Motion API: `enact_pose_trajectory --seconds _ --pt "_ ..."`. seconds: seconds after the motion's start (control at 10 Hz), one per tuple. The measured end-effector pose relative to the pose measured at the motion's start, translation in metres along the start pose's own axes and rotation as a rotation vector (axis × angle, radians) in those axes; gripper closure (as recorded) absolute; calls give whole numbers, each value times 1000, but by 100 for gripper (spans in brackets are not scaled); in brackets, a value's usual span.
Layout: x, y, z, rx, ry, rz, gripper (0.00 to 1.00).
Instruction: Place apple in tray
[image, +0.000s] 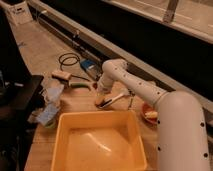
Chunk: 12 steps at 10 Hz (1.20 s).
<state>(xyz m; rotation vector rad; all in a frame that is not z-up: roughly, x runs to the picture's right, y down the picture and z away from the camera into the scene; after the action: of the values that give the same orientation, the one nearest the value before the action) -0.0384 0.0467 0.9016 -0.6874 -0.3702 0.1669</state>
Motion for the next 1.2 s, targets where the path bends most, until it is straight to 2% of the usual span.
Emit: enact_pose_trajectory --seconds 0.2,0.5,0.7,0.8,0.9,1.2 --pt "2 -2 9 -14 2 0 42" --pt "7 -1 16 -16 6 2 70" --pt "11 0 15 -13 5 9 92" --pt "14 0 11 -11 2 12 98" --pt "14 2 4 -8 -7 12 100" --pt "1 1 -46 58 -53 -15 100"
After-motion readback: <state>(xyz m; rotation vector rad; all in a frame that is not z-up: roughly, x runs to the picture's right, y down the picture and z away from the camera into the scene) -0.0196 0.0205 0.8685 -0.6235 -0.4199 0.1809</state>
